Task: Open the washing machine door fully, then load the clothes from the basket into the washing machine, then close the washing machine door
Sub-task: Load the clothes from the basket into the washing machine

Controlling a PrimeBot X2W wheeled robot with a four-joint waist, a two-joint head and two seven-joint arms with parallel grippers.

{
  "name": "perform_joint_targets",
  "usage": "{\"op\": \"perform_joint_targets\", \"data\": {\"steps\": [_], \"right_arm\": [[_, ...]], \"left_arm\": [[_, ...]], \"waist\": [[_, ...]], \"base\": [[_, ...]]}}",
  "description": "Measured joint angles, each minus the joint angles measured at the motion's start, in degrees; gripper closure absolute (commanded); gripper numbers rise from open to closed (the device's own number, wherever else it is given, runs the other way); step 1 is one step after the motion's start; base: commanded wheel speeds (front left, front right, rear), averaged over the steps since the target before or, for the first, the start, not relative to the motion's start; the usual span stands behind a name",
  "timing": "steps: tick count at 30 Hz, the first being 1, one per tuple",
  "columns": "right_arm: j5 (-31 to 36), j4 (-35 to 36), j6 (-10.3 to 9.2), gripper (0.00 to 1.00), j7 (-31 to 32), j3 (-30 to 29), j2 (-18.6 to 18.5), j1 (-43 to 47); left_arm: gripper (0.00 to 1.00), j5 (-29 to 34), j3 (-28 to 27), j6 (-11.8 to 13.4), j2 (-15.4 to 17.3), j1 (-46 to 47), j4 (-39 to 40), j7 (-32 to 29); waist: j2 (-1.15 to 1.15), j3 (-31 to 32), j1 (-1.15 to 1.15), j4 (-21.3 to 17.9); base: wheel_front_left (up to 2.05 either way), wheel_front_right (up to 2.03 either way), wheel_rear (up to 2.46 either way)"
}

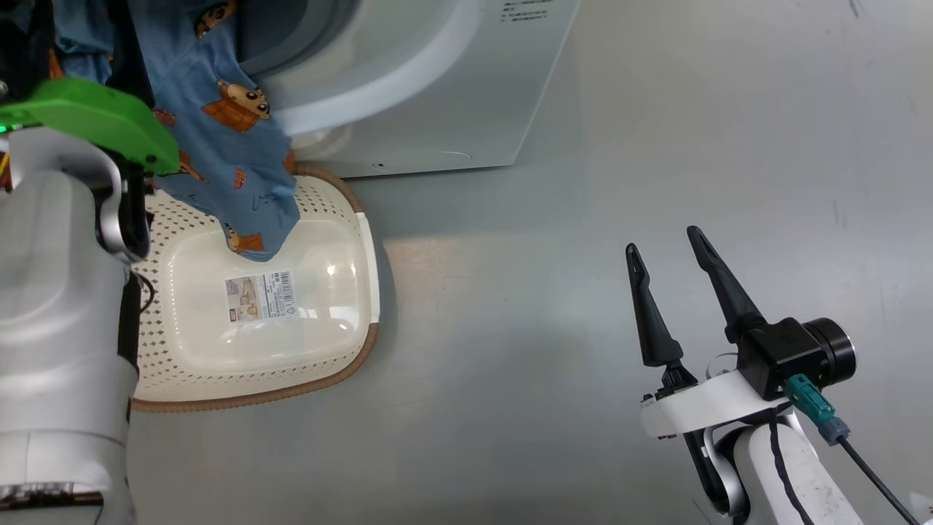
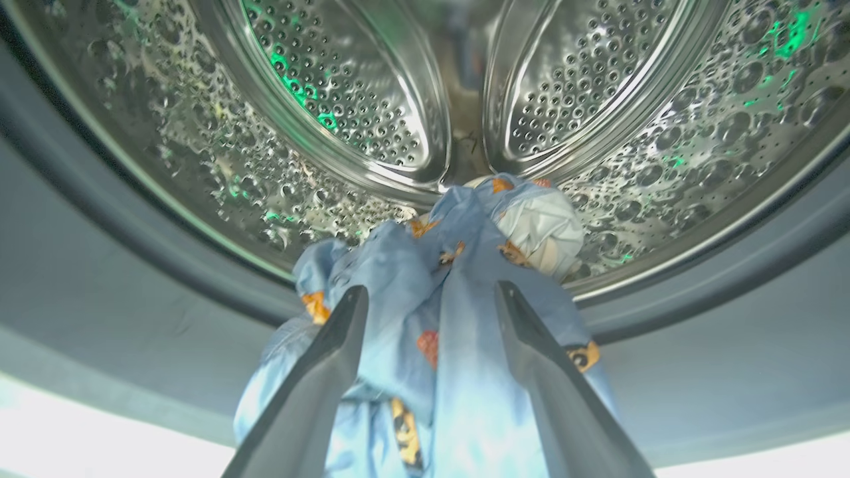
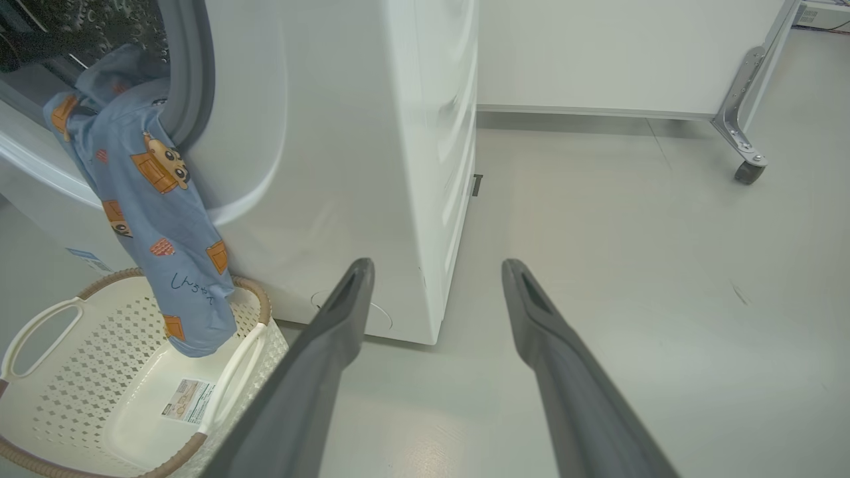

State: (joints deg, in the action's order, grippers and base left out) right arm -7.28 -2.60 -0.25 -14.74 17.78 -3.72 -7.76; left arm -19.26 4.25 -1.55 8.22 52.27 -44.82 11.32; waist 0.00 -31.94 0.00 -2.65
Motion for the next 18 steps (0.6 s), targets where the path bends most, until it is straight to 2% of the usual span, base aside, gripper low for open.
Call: {"op": "perform_joint_targets", "data": {"steps": [3, 13, 18], "right_arm": [[0.3, -0.3, 0.78, 0.0, 0.0, 0.0, 0.0, 0.0], [1.4, -0.2, 1.4, 0.0, 0.0, -1.0, -0.7, -0.1], [1.8, -0.2, 1.66, 0.0, 0.0, -1.5, -0.9, -0.2]], "left_arm": [[0.0, -0.1, -0.5, 0.1, 0.2, -4.2, 1.0, 0.9], [0.0, -1.5, -0.6, -0.7, -0.5, -15.1, 7.1, 2.4], [0.0, -1.7, -0.6, -1.0, -1.9, -22.1, 9.8, 2.9]], "waist": [[0.0, 0.4, 0.0, 1.3], [0.0, 0.4, 0.0, 3.7], [0.0, 0.5, 0.0, 4.0]], "base": [[0.0, 0.0, 0.0], [0.0, 0.0, 0.0], [0.0, 0.0, 0.0]]}}
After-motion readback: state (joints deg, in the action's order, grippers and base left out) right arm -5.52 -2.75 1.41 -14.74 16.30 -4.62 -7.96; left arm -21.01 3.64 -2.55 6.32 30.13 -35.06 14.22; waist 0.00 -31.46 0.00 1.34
